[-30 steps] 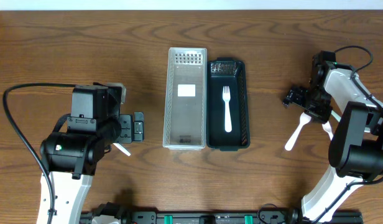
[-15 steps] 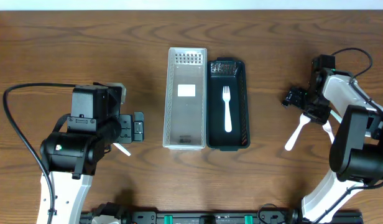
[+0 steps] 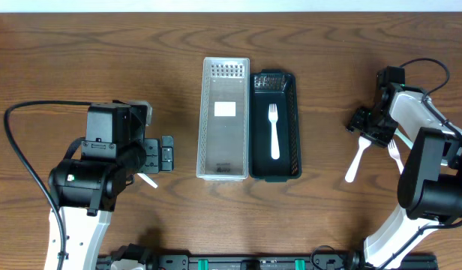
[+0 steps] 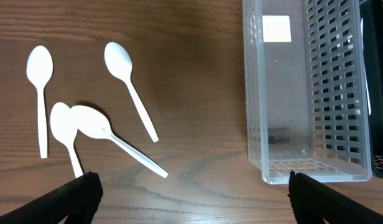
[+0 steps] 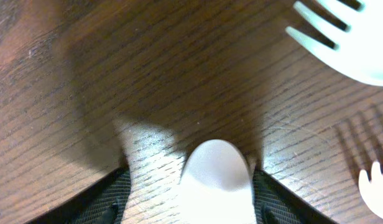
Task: Pack container
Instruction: 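Move the right gripper to the white spoon and grasp it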
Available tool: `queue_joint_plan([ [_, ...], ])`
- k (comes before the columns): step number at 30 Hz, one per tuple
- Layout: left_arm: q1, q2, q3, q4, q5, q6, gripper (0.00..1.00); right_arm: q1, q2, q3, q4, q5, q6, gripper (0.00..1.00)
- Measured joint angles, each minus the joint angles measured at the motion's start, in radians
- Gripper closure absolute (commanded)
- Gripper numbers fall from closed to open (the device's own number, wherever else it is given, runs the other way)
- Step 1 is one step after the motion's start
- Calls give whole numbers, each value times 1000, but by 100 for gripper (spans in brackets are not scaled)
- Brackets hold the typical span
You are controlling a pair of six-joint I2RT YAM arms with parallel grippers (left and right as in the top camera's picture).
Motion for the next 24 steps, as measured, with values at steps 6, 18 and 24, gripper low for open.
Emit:
queue_joint_plan([
  [6, 0, 0, 0, -3, 0, 0, 2, 0, 0, 0, 0, 2, 0, 57],
  [18, 0, 0, 0, -3, 0, 0, 2, 0, -2, -3, 0, 2, 2, 59],
  [24, 0, 0, 0, -3, 0, 0, 2, 0, -2, -3, 0, 2, 2, 56],
])
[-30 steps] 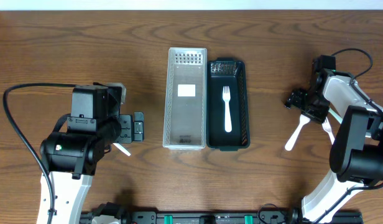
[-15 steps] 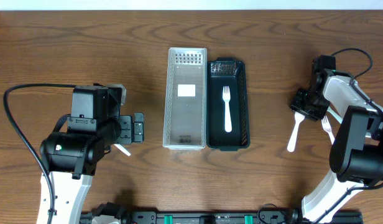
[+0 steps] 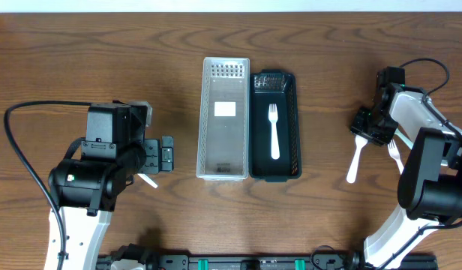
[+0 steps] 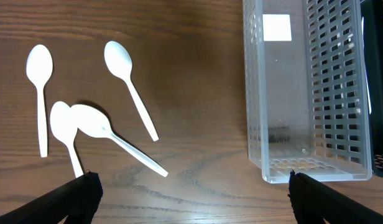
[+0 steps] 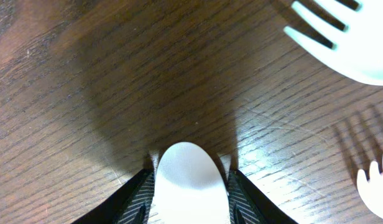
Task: Pack container
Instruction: 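Move the right gripper to the white spoon and grasp it, then carry the spoon with the right gripper and release it in the dark basket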
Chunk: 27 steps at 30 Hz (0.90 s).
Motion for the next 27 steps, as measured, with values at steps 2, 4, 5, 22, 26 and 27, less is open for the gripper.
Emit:
queue_joint_plan([
  [2, 0, 0, 0, 0, 0, 0, 2, -1, 0, 0, 0, 0, -1, 55],
  [4, 0, 0, 0, 0, 0, 0, 2, -2, 0, 0, -3, 0, -1, 55],
  [5, 0, 0, 0, -1, 0, 0, 2, -2, 0, 0, -3, -1, -1, 55],
  [22, 0, 0, 0, -7, 0, 0, 2, -2, 0, 0, -56, -10, 0, 56],
  [26, 0, 0, 0, -7, 0, 0, 2, -2, 0, 0, -55, -11, -1, 60],
  [27, 0, 0, 0, -7, 0, 0, 2, -2, 0, 0, -54, -12, -1, 63],
])
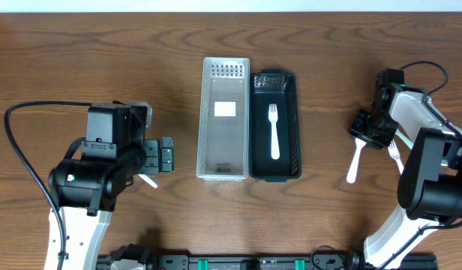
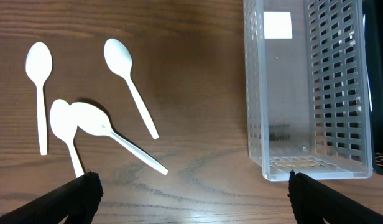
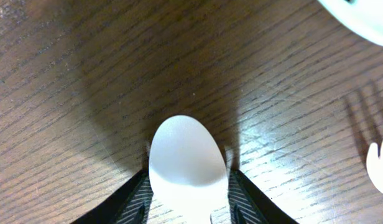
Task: Pack container
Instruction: 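Carry the spoon with the right gripper and release it in the dark basket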
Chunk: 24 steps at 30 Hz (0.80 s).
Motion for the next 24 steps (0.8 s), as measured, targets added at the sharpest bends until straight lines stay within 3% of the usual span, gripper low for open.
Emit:
queue_joint_plan([
  [2, 0, 0, 0, 0, 0, 0, 2, 0, 0, 0, 0, 0, 0, 69],
  [10, 0, 0, 0, -2, 0, 0, 2, 0, -2, -2, 6, 2, -2, 71],
  [16, 0, 0, 0, -2, 0, 0, 2, 0, -3, -3, 26, 7, -2, 78],
  [24, 0, 0, 0, -2, 0, 0, 2, 17, -3, 16, -34, 11, -18, 99],
])
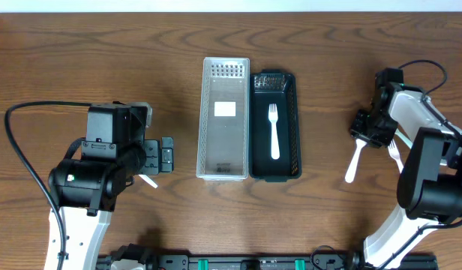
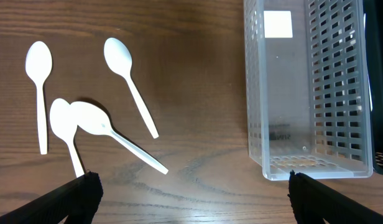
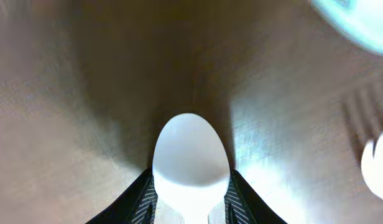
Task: Pack container
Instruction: 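Carry the spoon with the right gripper and release it in the dark basket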
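A clear perforated container [image 1: 203,120] and a black one [image 1: 297,127] stand side by side mid-table; a white fork [image 1: 274,131] lies in the black one. My right gripper [image 1: 368,130] [image 3: 191,190] is shut on a white plastic utensil [image 1: 352,162], whose rounded end [image 3: 191,158] sticks out between the fingers, low over the table. Several white spoons [image 2: 129,87] lie left of the clear container [image 2: 303,93]. My left gripper [image 2: 191,199] hovers open above the table with nothing in it.
Another white fork [image 1: 394,154] lies beside the right gripper, its tines [image 3: 375,165] at the wrist view's right edge. A blurred pale utensil [image 3: 359,15] shows at the upper right. Bare wood surrounds both containers.
The right gripper, still shut on the utensil, has shifted slightly; its wrist view is now blurred and the neighbouring fork sits nearer the frame's corner. The left arm is unchanged.
At first the right fingers stood open either side of the utensil's rounded end on the table. Then they were shut on it. They have kept hold since, shifting a little. The left gripper stayed open over the spoons throughout.
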Available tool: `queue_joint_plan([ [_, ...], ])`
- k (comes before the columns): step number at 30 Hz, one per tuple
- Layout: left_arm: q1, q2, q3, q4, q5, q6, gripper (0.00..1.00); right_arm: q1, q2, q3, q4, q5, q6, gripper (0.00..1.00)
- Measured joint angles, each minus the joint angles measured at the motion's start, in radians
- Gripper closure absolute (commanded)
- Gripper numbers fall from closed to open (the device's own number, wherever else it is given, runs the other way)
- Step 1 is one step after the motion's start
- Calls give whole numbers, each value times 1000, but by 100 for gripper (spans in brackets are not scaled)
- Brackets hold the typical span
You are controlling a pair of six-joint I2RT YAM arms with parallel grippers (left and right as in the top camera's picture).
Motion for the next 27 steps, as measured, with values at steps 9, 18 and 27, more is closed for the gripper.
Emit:
queue_joint_plan([
  [9, 0, 0, 0, 6, 0, 0, 2, 222, -141, 208, -188, 0, -15, 99],
  [18, 0, 0, 0, 6, 0, 0, 2, 550, -293, 359, -178, -7, 51, 99],
  [27, 0, 0, 0, 6, 0, 0, 2, 639, -65, 322, -157, -6, 103, 80],
])
